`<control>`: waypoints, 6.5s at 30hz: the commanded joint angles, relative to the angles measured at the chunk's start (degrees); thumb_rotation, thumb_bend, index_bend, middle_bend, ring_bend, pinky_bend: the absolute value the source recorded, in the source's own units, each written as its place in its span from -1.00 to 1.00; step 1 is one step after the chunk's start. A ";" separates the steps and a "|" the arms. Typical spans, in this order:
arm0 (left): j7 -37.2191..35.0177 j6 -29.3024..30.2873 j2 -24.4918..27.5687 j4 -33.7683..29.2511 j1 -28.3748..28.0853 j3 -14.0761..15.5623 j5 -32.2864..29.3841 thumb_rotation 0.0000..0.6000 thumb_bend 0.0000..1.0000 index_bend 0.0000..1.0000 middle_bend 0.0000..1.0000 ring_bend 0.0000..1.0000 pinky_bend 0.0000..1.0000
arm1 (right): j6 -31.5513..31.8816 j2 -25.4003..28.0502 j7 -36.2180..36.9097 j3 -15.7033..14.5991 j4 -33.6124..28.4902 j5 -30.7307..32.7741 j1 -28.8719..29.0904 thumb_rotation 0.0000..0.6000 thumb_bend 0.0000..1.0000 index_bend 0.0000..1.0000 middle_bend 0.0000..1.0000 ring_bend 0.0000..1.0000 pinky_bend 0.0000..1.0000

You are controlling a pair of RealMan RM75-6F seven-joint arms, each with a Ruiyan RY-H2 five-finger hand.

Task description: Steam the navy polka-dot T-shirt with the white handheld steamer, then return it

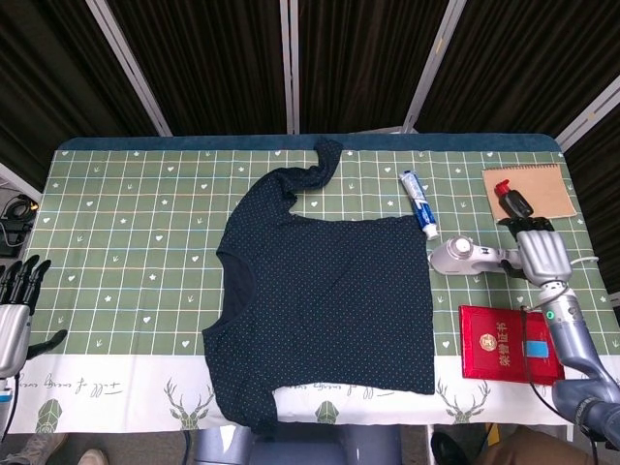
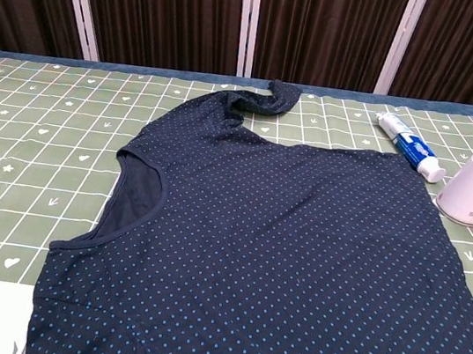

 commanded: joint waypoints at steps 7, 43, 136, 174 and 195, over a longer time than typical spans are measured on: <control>0.07 -0.64 -0.21 0.68 -0.36 -0.51 -1.55 1.00 -1.00 -1.00 -1.00 -1.00 -1.00 | -1.65 -4.06 0.78 -1.57 4.84 -0.41 2.03 1.00 -0.01 -0.48 -0.36 -0.52 -0.57; 0.28 -0.77 -0.49 1.18 -0.79 -0.48 -2.60 1.00 -1.00 -1.00 -1.00 -1.00 -1.00 | -7.33 -9.50 0.74 -4.16 13.95 -0.03 5.25 1.00 0.15 -0.38 -0.34 -0.48 -0.38; -1.98 -2.87 -0.62 2.67 -1.84 -0.33 -4.82 1.00 -1.00 -1.00 -1.00 -1.00 -1.00 | 24.66 -24.35 24.15 -21.16 25.26 -29.12 11.53 1.00 1.00 0.62 0.30 0.23 0.77; -1.10 -3.16 -0.95 2.40 -2.06 0.10 -4.67 1.00 -1.00 -1.00 -1.00 -1.00 -1.00 | 28.75 -26.54 24.45 -26.27 29.10 -32.50 11.53 1.00 1.00 0.62 0.30 0.23 0.77; -1.12 -2.87 -0.94 2.36 -2.01 0.31 -4.13 1.00 -1.00 -1.00 -1.00 -1.00 -1.00 | 29.40 -24.41 18.72 -25.40 30.97 -31.19 10.80 1.00 1.00 0.63 0.30 0.23 0.77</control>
